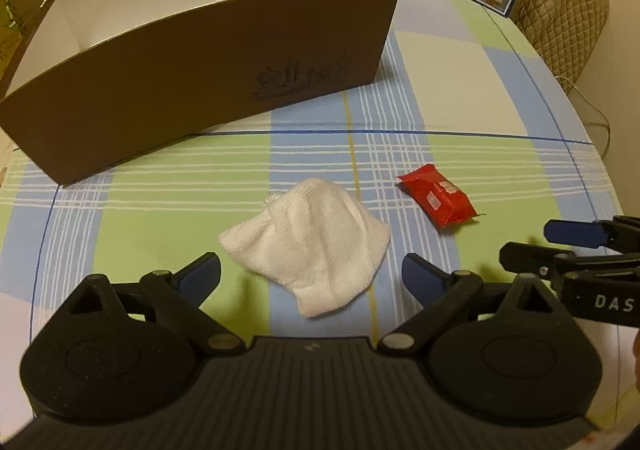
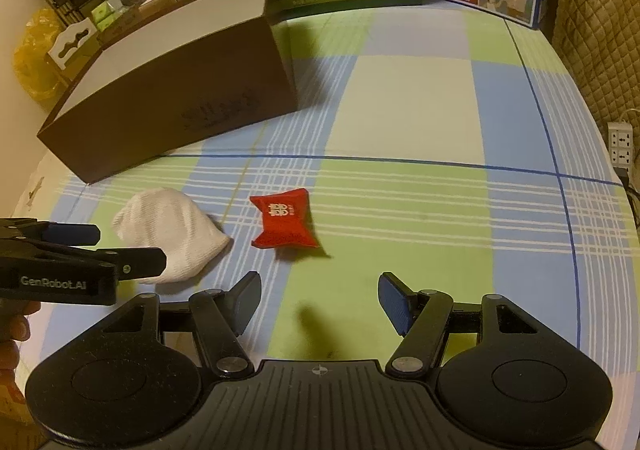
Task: Organize objects
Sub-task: 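Move both tools back toward the white cloth and red packet on the table, then grasp the white cloth with the left tool while the right tool grasps the red packet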
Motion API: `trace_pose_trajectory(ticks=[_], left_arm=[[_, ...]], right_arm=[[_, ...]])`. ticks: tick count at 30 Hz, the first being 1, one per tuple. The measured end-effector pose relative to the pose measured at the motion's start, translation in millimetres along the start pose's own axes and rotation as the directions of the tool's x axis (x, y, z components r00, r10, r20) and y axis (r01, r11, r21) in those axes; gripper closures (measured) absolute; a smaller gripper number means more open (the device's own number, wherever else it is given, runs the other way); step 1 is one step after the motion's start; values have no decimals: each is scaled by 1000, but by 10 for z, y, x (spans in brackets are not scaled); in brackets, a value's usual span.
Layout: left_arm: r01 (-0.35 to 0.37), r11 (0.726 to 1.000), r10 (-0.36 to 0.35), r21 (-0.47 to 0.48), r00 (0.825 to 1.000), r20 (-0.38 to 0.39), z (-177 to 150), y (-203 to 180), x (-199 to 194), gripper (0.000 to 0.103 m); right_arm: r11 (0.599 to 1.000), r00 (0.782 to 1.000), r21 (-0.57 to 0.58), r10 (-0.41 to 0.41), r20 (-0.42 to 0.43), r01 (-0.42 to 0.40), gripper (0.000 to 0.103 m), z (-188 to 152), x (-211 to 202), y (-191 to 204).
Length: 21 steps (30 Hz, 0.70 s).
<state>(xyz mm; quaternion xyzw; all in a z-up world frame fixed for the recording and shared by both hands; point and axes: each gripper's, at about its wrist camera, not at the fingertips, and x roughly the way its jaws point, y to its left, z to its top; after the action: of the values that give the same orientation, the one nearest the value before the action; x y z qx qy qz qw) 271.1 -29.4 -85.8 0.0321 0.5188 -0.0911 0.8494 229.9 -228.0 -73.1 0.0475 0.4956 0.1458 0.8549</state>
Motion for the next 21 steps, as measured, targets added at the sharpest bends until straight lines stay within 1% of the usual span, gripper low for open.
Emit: trace_pose_trajectory(ticks=[2, 10, 13, 16, 19, 21], left_arm=[[-19, 1000, 19, 14, 1000, -7, 15, -11, 78, 7], [-47, 998, 47, 31, 999, -23, 80, 10, 273, 10], [-48, 998, 50, 37, 998, -31, 102, 18, 333, 13], [-50, 998, 51, 49, 999, -20, 114, 2, 357, 15], [-48, 997, 49, 60, 999, -7, 120, -17, 367, 22], [-42, 997, 42, 69, 999, 2, 116, -29, 361, 31]], right_arm=[[1000, 1000, 7, -7, -1, 7, 40, 7, 10, -22], [999, 1000, 35, -30, 9, 30, 40, 49, 12, -102], [998, 999, 45, -36, 14, 36, 40, 73, 13, -131], [998, 999, 49, -40, 19, 39, 40, 98, 19, -140], [999, 999, 42, -32, 24, 30, 40, 123, 38, -115], [999, 999, 33, -26, 28, 25, 40, 141, 51, -93]])
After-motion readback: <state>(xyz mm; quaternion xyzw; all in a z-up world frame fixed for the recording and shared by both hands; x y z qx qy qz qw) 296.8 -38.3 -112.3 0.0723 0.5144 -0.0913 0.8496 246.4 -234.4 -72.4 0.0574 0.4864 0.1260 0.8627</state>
